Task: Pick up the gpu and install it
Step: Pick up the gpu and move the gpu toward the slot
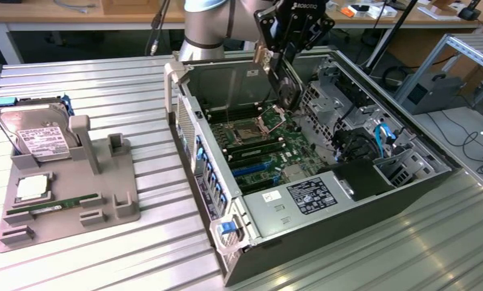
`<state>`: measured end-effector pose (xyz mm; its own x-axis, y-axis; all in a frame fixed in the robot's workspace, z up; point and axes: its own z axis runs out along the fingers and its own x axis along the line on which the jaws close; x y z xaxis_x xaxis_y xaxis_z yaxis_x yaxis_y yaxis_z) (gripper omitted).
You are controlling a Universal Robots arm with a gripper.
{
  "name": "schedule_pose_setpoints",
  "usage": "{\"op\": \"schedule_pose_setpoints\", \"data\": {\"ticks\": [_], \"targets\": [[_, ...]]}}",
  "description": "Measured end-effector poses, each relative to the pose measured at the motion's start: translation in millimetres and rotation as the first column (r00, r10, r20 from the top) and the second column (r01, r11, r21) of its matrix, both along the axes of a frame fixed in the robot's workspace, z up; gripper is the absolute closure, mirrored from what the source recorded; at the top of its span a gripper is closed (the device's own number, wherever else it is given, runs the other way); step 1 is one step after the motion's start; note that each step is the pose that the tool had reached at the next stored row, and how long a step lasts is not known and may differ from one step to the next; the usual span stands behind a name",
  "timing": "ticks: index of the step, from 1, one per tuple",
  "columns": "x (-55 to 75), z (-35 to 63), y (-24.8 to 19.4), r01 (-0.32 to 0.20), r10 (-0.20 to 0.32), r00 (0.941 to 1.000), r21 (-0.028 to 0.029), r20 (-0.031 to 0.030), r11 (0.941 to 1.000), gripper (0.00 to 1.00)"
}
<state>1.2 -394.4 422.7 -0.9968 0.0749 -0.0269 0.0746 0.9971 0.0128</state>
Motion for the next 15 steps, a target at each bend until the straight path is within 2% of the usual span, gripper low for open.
{"op": "schedule_pose_setpoints", "data": {"ticks": [15], "targets": [[1.4, -7.6, -0.8, 0.000, 0.000, 1.0000, -0.0001, -0.0001, 1.0000, 0.73]]}}
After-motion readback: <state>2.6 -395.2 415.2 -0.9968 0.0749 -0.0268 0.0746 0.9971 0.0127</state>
